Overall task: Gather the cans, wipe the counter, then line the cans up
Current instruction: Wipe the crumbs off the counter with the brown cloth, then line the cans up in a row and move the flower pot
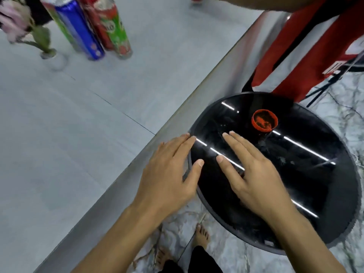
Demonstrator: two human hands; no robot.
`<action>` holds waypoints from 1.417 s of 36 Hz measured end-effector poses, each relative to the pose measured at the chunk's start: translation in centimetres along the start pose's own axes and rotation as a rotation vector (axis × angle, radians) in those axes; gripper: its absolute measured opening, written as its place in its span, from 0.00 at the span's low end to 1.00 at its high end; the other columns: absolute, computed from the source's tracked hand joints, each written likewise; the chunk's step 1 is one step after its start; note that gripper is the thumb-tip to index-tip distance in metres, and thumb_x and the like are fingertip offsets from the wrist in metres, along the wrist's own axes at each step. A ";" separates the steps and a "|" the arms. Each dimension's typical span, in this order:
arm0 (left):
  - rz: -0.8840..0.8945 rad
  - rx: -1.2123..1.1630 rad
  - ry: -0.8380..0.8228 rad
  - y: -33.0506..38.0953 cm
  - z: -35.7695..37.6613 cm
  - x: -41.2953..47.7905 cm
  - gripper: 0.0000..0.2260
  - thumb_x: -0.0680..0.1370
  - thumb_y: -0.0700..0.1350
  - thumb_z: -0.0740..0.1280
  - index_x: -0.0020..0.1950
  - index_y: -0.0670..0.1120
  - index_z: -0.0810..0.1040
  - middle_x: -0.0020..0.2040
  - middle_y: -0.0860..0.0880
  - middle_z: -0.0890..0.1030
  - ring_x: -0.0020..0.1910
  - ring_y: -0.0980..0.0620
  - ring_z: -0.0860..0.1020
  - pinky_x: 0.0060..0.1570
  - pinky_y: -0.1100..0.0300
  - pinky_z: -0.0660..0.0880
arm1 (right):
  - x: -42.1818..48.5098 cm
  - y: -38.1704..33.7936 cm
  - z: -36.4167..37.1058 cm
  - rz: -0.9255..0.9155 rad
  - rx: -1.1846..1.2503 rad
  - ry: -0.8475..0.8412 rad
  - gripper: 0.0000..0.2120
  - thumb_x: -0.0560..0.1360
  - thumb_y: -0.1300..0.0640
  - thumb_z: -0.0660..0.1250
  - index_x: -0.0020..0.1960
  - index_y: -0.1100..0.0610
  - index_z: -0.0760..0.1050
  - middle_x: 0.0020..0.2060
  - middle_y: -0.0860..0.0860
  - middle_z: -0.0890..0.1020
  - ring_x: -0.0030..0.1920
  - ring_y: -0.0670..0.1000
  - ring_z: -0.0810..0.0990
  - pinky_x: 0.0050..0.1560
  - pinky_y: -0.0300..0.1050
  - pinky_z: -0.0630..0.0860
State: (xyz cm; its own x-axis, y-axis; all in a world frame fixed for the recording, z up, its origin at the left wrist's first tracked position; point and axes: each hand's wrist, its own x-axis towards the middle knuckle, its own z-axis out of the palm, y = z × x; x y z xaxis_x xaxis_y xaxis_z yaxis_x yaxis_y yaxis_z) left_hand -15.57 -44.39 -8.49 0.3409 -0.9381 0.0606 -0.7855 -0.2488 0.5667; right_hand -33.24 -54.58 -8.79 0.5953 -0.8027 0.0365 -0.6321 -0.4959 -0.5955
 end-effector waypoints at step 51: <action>-0.332 -0.004 0.343 -19.0 -17.1 10.5 0.29 0.79 0.67 0.63 0.77 0.59 0.68 0.76 0.63 0.69 0.76 0.68 0.62 0.78 0.60 0.57 | 33.3 -18.5 9.9 -0.164 0.183 -0.034 0.43 0.73 0.33 0.70 0.80 0.53 0.62 0.74 0.49 0.72 0.72 0.51 0.72 0.68 0.49 0.71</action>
State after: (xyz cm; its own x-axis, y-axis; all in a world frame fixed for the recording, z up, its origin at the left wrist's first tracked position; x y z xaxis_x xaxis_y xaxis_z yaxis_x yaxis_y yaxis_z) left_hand 11.78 -45.41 -4.61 0.7249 -0.6738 0.1433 -0.6033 -0.5205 0.6043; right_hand 3.19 -68.87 -4.50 0.7005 -0.7035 0.1196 -0.4274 -0.5478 -0.7192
